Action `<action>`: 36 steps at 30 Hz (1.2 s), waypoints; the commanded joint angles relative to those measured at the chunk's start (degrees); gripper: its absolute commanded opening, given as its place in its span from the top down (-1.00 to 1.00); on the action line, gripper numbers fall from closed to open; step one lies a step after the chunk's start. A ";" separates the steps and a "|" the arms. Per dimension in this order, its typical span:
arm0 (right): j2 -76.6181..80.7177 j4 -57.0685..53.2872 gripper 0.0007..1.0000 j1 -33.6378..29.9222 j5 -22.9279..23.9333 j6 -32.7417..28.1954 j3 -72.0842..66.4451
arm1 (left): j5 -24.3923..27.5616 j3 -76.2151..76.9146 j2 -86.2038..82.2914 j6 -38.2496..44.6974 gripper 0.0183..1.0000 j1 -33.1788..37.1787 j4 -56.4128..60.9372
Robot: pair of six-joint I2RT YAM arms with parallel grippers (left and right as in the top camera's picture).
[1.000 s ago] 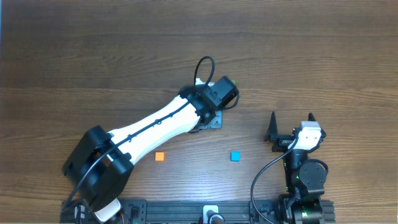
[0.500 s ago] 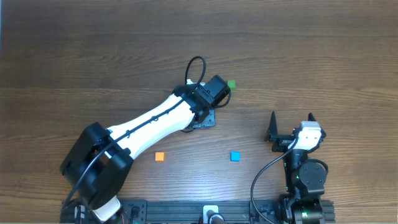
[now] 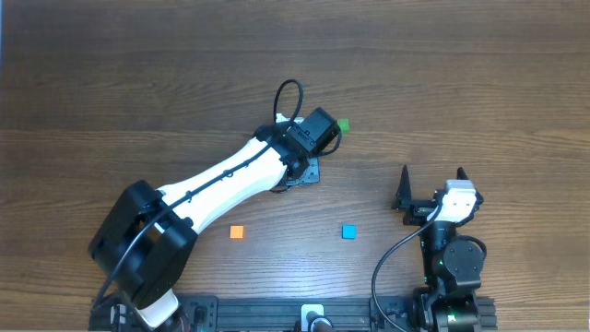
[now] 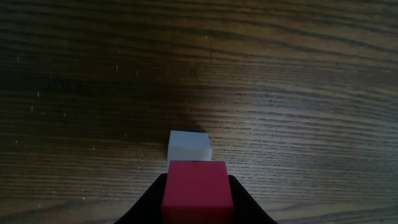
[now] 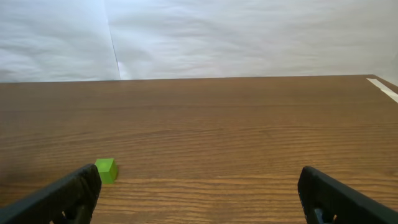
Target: Stack Cubes
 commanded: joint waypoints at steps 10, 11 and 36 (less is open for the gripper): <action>-0.20 -0.22 -0.99 -0.42 0.35 0.26 -0.26 | -1.09 -0.11 3.34 -0.20 0.93 0.79 0.07; -0.20 -0.22 -0.98 -0.42 0.35 0.26 -0.26 | -1.09 -0.11 3.34 -0.20 0.94 0.83 0.09; -0.20 -0.22 -0.99 -0.42 0.35 0.26 -0.26 | -0.63 -0.11 3.96 -0.22 0.78 0.83 0.35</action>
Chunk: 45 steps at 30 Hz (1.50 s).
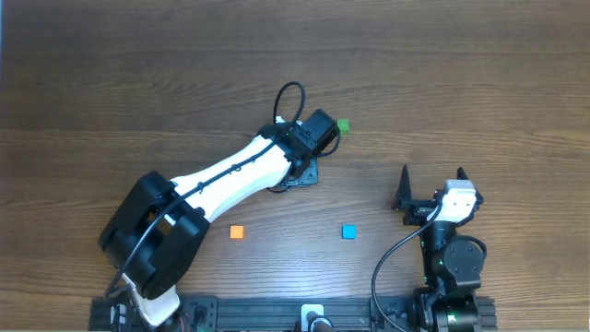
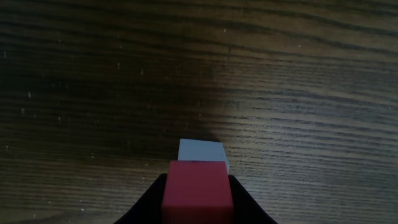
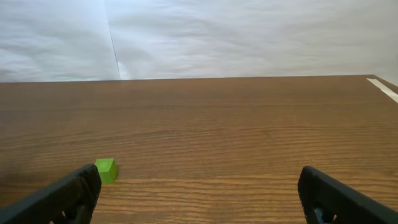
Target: Stack Cubes
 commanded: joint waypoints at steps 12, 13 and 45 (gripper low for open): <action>-0.20 -0.22 -0.99 -0.42 0.35 0.28 -0.26 | -0.42 -0.11 0.85 -0.20 0.74 0.24 0.20; -0.20 -0.22 -0.99 -0.42 0.35 0.28 -0.26 | -0.42 -0.11 0.85 -0.20 0.73 0.24 0.28; -0.20 -0.22 -0.99 -0.42 0.35 0.28 -0.26 | 0.42 -0.09 -6.19 -0.20 -1.00 1.42 2.05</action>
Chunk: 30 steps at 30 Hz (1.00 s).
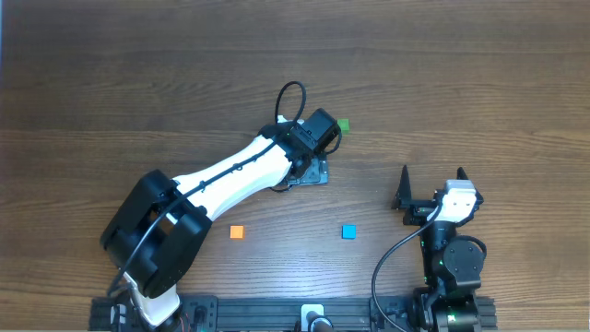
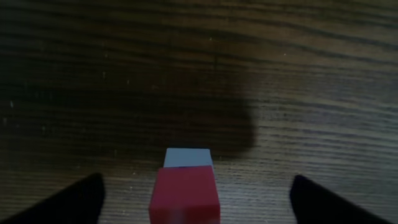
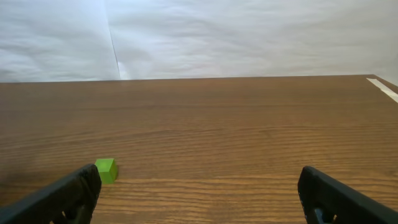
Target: Stack Cubes
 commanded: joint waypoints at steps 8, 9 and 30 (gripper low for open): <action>-0.20 -0.22 -0.99 -0.42 0.35 0.26 -0.26 | -1.68 -0.13 -24.48 0.55 -0.99 2.43 -8.61; -0.20 -0.22 -0.99 -0.42 0.35 0.26 -0.26 | -2.54 -0.33 -26.03 -0.76 -1.00 2.32 -10.99; -0.20 -0.22 -0.99 -0.42 0.35 0.26 -0.26 | -2.89 -37.27 -38.75 -9.79 -0.99 -3.48 -1.36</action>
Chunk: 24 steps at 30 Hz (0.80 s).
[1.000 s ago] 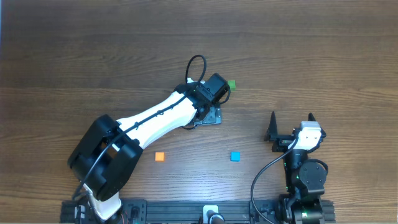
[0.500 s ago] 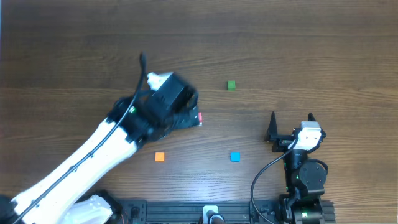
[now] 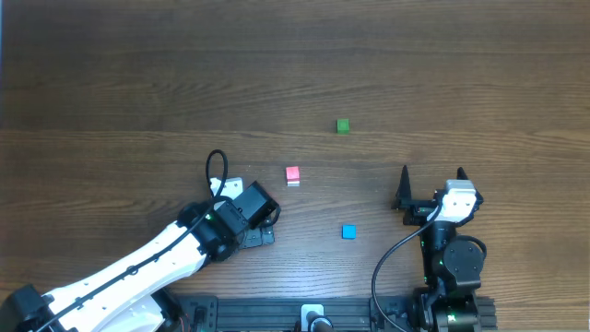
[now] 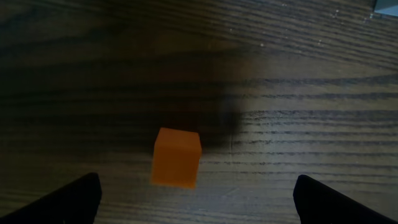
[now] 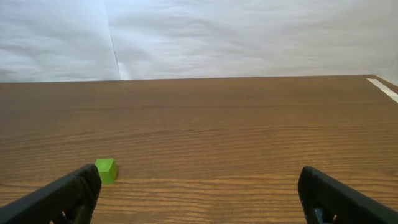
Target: Stack Cubes
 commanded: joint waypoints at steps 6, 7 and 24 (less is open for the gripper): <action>-0.20 -0.22 -0.99 -0.42 0.33 0.26 -0.26 | -1.18 -4.81 0.74 -0.61 -0.91 -0.22 3.41; -0.20 -0.22 -0.98 -0.42 0.33 0.26 -0.26 | -1.46 -4.90 1.09 -0.61 -0.90 -0.22 3.48; -0.20 -0.22 -0.99 -0.42 0.33 0.26 -0.26 | -3.52 -4.90 5.84 7.17 -0.73 -0.22 7.30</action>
